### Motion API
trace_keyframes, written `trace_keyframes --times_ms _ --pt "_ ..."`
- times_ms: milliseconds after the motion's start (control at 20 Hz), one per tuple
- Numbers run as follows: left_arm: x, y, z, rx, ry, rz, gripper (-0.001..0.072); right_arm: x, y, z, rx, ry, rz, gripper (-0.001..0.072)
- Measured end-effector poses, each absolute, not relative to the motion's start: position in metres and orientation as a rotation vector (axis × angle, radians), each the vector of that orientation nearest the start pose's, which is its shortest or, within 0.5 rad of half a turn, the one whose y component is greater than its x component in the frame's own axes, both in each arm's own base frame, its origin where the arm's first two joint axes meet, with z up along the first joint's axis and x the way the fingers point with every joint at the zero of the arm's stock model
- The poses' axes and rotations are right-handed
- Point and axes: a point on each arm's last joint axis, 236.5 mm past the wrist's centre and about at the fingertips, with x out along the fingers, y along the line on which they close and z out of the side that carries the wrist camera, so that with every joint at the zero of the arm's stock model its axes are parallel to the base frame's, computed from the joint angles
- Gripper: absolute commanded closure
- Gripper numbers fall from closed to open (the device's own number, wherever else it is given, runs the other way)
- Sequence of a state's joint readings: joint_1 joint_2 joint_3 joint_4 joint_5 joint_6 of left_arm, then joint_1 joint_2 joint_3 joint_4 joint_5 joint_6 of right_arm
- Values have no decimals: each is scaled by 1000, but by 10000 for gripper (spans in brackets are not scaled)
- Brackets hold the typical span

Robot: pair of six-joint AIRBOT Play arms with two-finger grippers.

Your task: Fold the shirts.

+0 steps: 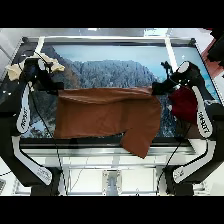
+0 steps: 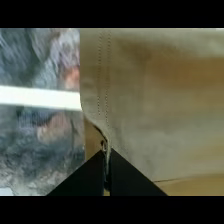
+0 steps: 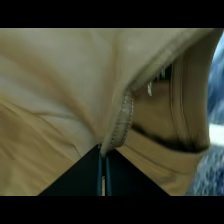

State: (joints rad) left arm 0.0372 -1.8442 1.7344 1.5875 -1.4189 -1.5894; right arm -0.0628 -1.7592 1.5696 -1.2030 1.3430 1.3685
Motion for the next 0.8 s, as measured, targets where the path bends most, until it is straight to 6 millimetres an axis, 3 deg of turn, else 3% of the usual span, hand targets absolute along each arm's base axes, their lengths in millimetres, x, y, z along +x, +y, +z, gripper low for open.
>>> trace_keyframes --times_ms 200,400,450,500,550,650,800 --pt "441 20 -77 -23 1608 49 697 423 52 -81 220 1550 295 678" --pt "428 21 -91 -16 1650 49 696 419 40 -99 205 1559 228 669" --pt "428 21 -93 -15 1649 49 653 420 39 -101 204 1553 220 642" --pt "428 21 -94 -14 1651 49 439 421 39 -102 207 1548 215 570" --pt "427 22 -95 -11 1651 51 278 422 39 -102 212 1545 213 491" --pt "431 25 -91 -1 1641 58 286 423 42 -96 225 1528 218 484" --pt "442 33 -60 31 1586 80 286 427 36 -66 200 1467 210 484"
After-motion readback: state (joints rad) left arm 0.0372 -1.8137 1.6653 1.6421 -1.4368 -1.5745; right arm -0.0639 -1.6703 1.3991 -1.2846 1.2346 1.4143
